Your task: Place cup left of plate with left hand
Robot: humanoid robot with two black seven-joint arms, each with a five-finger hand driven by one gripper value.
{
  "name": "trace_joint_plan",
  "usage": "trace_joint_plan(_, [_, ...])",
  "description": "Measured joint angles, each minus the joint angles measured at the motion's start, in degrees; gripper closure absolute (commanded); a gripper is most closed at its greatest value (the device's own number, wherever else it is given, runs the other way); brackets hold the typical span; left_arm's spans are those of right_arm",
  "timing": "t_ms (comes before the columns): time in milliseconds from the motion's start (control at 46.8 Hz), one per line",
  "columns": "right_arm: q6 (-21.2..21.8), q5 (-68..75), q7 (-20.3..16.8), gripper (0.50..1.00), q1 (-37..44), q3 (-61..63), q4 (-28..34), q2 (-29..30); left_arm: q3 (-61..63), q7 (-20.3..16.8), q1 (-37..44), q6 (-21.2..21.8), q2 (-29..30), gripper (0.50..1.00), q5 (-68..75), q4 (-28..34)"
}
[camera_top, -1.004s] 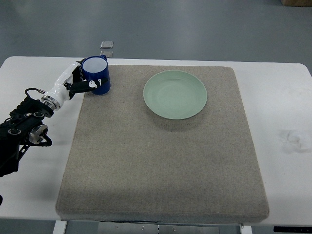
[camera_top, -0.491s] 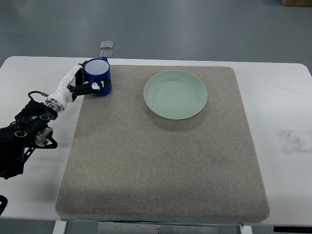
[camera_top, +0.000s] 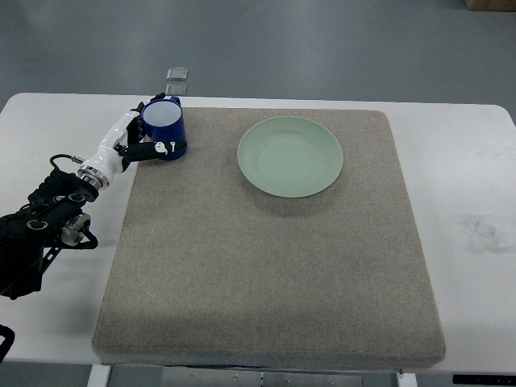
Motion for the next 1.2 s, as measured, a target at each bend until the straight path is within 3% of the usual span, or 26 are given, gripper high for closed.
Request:
trace_joint_plan(641, [0.0, 0.0, 0.0, 0.568, -0.1, 0.0, 0.0, 0.0, -0.8, 0.0, 1.9, -0.5, 2.9, 0.506, -4.1, -0.4])
trace_joint_plan(854, [0.0, 0.0, 0.0, 0.568, 0.0, 0.0, 0.0, 0.0, -0.9, -0.1, 1.9, -1.1, 6.5, 0.506, -14.0, -0.5])
trace_joint_plan(1196, [0.0, 0.0, 0.0, 0.568, 0.0, 0.0, 0.0, 0.0, -2.1, -0.1, -1.5, -7.6, 9.8, 0.506, -29.6, -0.5])
